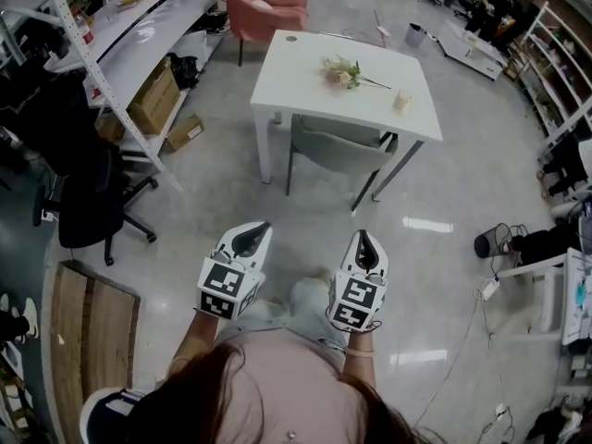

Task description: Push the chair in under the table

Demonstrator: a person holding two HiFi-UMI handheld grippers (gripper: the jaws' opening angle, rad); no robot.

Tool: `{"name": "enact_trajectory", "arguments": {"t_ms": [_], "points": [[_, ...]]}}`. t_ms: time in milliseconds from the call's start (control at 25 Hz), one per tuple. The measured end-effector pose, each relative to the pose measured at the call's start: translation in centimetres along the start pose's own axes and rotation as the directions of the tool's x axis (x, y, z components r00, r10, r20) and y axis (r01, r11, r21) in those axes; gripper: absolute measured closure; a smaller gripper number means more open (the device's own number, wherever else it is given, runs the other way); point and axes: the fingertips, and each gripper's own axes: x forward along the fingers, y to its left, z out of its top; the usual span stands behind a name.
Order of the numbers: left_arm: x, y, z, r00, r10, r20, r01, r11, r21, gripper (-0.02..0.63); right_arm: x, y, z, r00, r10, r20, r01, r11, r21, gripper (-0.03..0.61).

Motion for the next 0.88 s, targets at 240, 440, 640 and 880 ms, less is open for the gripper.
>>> {"name": "enact_trajectory", "arguments": {"t_ms": [240,440,640,880], "points": [[-2.2,2.7,0.0,0.995,0.095,0.034,-0.093,0.994,-0.052,0.604,1.2,1.5,1.1,0.999,0.04,0.006,-0.04,0.999,-0.007,0.554],[-1.5,2.8,0.8,0.988,0.139,0.074,-0.134,0.989,-0.067,0.604,2.0,1.0,1.5,0.997,0.078,0.008,-0.077,0.996,-0.051,0.555],[-0.1,0.5,0.8,0.992,0.105,0.064,-0.105,0.994,-0.002,0.604,2.2,-0.3,2.0,0.997,0.081,0.002,-0.081,0.995,-0.052,0.555],[-0.2,-3.5,1.3,0.998,-0.004,0.061,0.006,0.999,-0.032,0.604,2.2,0.0,2.5,0.995,0.098,0.009,-0.098,0.994,-0.038,0.555]]}}
